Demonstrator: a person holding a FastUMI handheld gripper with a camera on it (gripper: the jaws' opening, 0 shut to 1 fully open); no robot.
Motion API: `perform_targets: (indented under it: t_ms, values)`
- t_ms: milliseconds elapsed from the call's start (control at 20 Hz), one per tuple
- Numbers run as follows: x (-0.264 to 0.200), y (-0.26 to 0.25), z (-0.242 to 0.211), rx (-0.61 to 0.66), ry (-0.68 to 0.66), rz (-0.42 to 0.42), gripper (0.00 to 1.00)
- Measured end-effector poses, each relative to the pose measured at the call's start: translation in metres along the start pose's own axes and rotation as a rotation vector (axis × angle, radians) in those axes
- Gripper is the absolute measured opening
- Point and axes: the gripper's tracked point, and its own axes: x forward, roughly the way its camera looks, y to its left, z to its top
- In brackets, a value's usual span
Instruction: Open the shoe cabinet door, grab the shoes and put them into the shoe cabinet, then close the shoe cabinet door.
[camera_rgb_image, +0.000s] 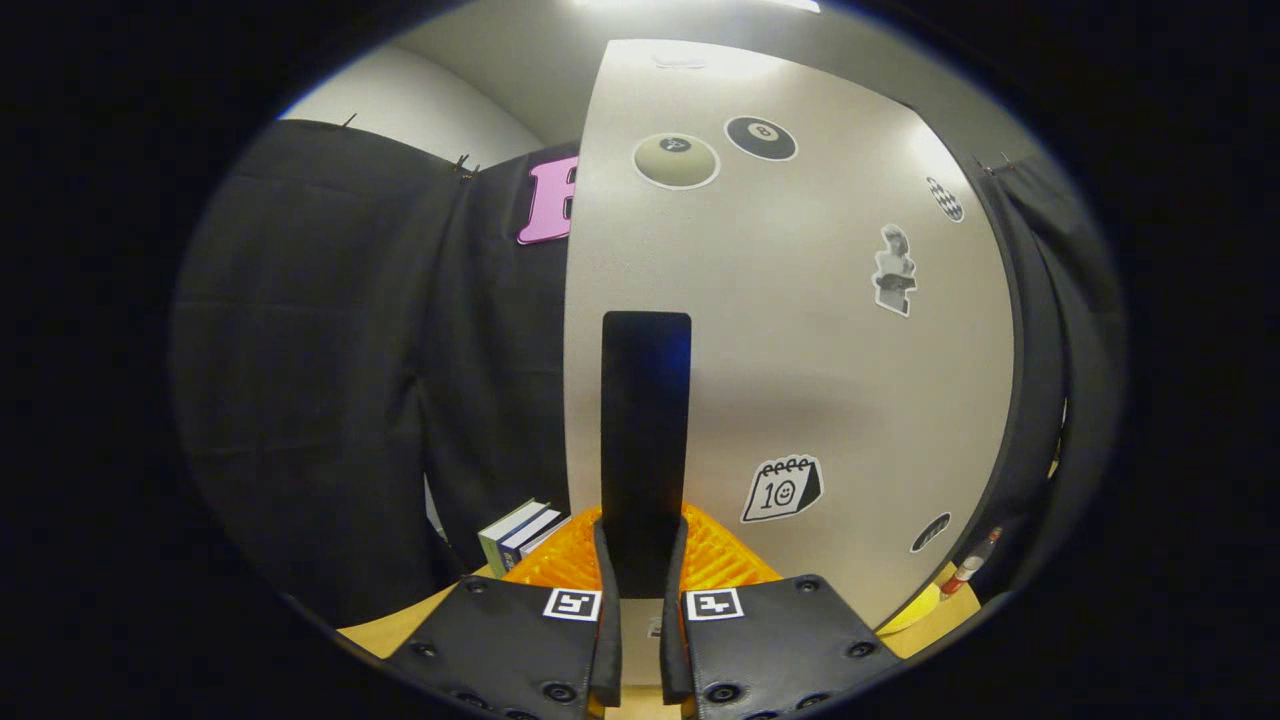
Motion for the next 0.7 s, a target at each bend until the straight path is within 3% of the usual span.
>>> perform_targets:
  t_ms: [700]
  values:
    - [-0.052,-0.019,-0.004,0.014,0.013,-0.001,0.17]
